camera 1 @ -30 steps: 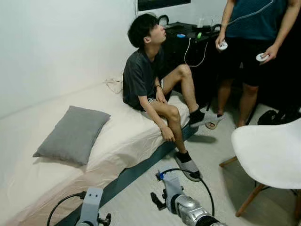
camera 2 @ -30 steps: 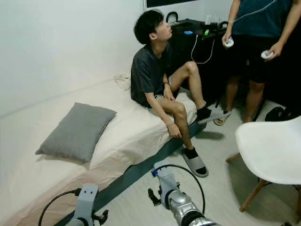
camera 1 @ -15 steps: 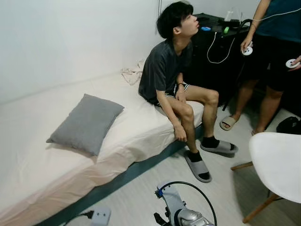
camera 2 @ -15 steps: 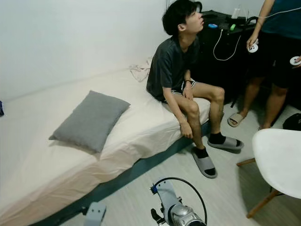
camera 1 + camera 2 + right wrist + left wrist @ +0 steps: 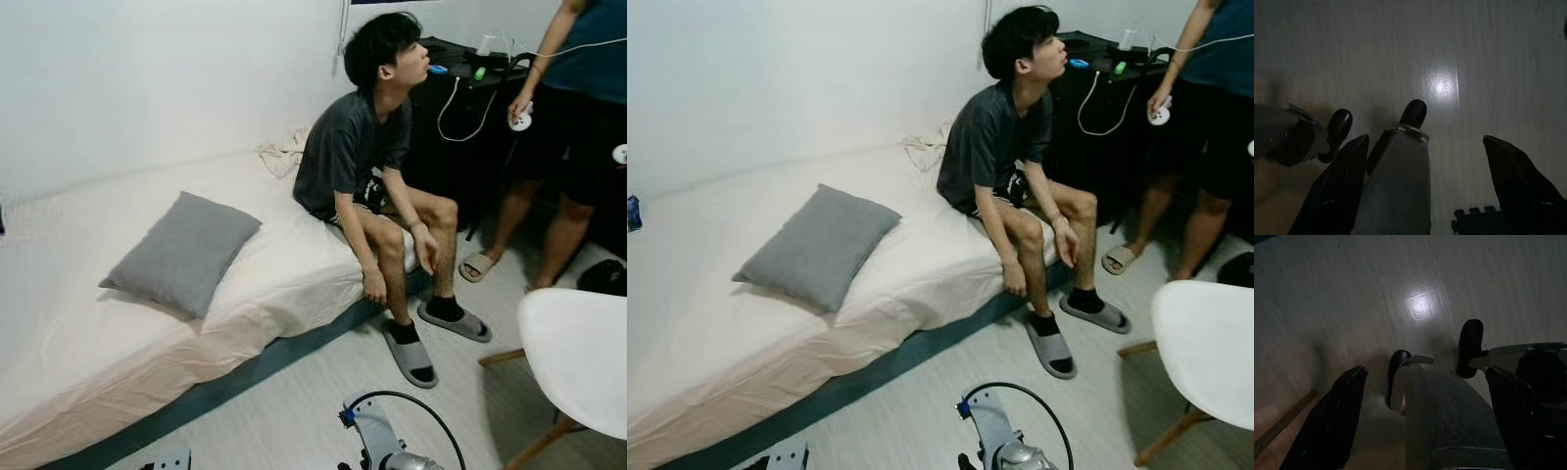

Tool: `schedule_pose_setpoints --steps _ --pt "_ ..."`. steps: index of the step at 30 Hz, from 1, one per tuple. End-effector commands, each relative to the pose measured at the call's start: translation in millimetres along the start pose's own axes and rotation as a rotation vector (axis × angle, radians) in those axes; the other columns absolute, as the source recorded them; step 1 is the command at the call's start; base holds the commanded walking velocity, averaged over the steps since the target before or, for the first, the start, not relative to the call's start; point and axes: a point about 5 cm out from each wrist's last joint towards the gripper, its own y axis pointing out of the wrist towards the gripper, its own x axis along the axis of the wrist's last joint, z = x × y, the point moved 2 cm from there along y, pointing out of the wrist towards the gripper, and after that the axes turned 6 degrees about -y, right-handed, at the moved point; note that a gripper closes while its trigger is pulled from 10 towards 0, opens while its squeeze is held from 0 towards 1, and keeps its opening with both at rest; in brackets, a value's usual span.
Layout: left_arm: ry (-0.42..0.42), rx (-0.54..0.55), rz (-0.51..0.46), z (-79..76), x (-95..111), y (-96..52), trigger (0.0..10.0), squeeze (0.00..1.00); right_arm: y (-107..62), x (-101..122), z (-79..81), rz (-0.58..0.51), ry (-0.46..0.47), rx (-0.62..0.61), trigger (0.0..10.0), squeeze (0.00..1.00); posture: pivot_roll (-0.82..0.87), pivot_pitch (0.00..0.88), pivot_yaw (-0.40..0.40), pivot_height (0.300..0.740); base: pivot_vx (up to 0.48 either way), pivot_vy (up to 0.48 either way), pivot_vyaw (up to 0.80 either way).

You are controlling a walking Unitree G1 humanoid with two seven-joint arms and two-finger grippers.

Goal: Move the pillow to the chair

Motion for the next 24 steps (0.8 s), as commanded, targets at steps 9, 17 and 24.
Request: schedule_pose_setpoints --steps 9,17,24 --pt "-0.106 -0.026 -0.042 -8.6 10 2.5 10.0 0.00 -6.0 -17 -21.6 0.038 0.028 -0.042 10.0 0.00 0.05 0.009 -0.068 0.740 0.000 0.000 0.00" --pt "0.088 -0.076 0.030 -12.4 3 2.6 10.0 0.00 -5.4 -18 -20.6 -0.002 0.101 -0.087 10.0 0.00 -0.03 0.023 -0.025 0.740 0.000 0.000 0.00" --pt "-0.038 -0.048 -0.100 -4.8 42 5.4 10.0 0.00 -0.6 -14 2.1 0.029 -0.101 -0.005 10.0 0.00 0.03 0.000 -0.080 0.740 0.000 0.000 0.00"
